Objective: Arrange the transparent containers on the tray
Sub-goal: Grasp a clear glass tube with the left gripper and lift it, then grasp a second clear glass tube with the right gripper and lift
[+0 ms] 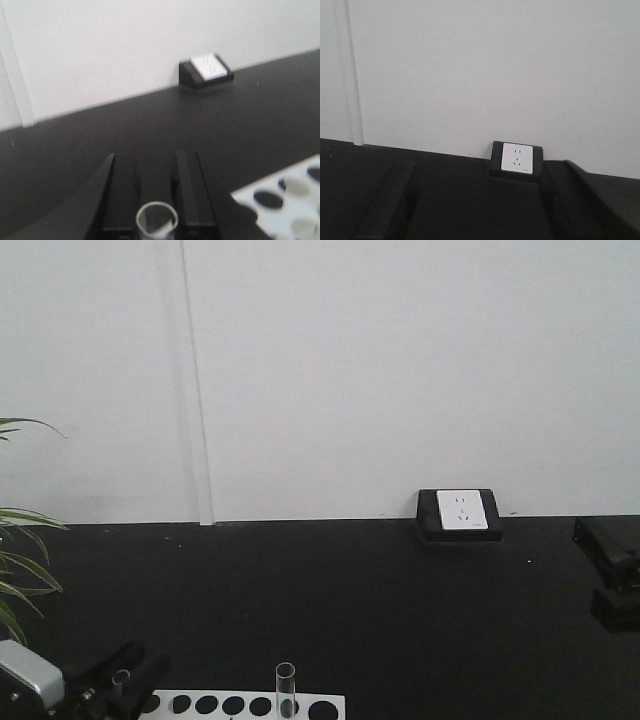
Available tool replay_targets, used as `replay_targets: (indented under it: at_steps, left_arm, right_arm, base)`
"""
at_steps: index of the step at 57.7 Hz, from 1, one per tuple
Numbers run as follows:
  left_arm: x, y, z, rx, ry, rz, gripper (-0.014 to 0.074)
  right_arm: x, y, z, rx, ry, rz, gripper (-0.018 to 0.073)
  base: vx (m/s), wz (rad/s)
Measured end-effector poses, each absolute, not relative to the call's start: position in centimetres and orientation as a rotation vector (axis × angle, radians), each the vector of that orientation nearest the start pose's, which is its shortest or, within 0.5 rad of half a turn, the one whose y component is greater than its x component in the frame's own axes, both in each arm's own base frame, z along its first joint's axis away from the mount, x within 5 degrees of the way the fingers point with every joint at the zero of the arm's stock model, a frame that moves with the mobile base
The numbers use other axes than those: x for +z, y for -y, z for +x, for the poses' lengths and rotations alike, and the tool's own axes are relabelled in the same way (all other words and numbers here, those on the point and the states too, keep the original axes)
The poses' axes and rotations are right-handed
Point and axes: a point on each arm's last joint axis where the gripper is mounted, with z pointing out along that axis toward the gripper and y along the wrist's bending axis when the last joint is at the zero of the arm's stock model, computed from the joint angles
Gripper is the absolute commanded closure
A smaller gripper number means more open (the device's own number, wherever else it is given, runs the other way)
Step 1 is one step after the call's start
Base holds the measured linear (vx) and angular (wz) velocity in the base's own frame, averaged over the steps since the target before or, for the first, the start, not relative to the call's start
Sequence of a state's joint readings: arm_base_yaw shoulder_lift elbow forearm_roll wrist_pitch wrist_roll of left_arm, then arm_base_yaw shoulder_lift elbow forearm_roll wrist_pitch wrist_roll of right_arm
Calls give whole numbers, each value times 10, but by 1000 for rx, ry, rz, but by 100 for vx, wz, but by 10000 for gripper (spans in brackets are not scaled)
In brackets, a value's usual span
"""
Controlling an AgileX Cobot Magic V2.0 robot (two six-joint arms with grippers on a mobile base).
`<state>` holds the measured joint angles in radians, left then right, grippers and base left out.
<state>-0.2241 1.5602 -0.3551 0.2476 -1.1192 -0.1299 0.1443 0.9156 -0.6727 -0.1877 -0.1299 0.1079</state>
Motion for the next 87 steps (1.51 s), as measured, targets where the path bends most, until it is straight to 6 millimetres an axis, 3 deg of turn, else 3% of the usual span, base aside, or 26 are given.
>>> replay_targets:
  at_steps: [13,28,39,49,69,87]
  left_arm:
    - [250,71,234,-313,-1491,328,603]
    - [340,57,216,-217,-1496,264,603]
    - [374,46,189,-173,-1495,229,603]
    - [373,42,171,-167,-1484,222,603]
    - [331,39,160,-159,-1597,232,603]
    - [328,38,159,-159,-1622,223,603]
  right_arm:
    - [351,-31,198,72,-1581,-196,13]
    - [351,-31,198,72,-1579,-196,13]
    - [351,-33,199,71,-1580,-212,13]
    - [340,-57,205,137,-1610,-329,13]
    - [288,-147,225,384,-1644,-632,13]
    - [246,-195,237,541,-1559,-714,13]
  base:
    - [0,0]
    - [0,0]
    - [0,0]
    - [0,0]
    - [0,0]
    - [0,0]
